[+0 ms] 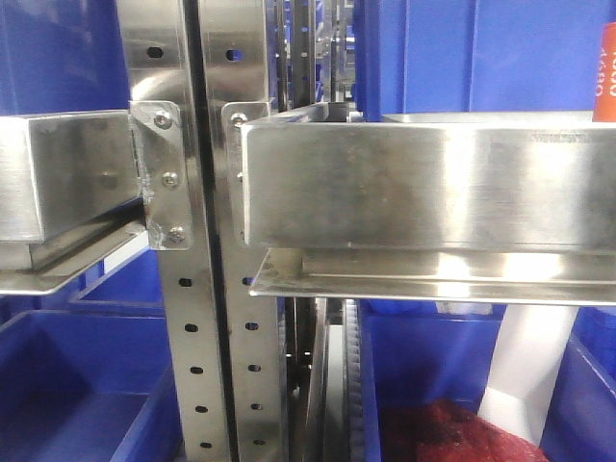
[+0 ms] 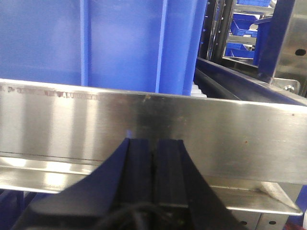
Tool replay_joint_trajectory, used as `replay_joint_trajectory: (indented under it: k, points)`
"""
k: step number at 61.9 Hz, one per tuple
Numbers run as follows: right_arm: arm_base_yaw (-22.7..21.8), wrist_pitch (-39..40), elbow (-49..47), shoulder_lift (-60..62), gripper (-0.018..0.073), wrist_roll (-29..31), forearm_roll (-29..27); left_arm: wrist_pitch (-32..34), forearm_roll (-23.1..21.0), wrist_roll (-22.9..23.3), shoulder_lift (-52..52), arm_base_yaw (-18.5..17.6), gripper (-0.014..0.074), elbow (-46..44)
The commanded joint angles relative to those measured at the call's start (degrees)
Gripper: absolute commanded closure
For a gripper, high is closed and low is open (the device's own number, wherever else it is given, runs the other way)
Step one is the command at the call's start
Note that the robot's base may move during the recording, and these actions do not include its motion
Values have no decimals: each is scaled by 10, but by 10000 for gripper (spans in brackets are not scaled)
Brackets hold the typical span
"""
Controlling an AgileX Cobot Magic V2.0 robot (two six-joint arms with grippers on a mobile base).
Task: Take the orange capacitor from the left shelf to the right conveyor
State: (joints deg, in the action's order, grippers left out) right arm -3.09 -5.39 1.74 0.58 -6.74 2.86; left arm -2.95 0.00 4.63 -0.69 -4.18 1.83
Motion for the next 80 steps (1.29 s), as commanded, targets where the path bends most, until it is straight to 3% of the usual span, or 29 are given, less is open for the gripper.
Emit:
replay_joint_trajectory:
  k: [1, 55, 70, 80]
  points:
    - [-1, 51, 2, 11, 525, 3, 1, 51, 0, 1, -11, -1, 701, -3]
    - [-1, 51, 2, 11, 525, 3, 1, 51, 0, 1, -11, -1, 701, -3]
    - [-1, 88, 2, 11, 525, 3, 1, 51, 0, 1, -11, -1, 701, -3]
    - [-1, 86, -37, 11, 525, 3, 1, 51, 0, 1, -11, -1, 701, -3]
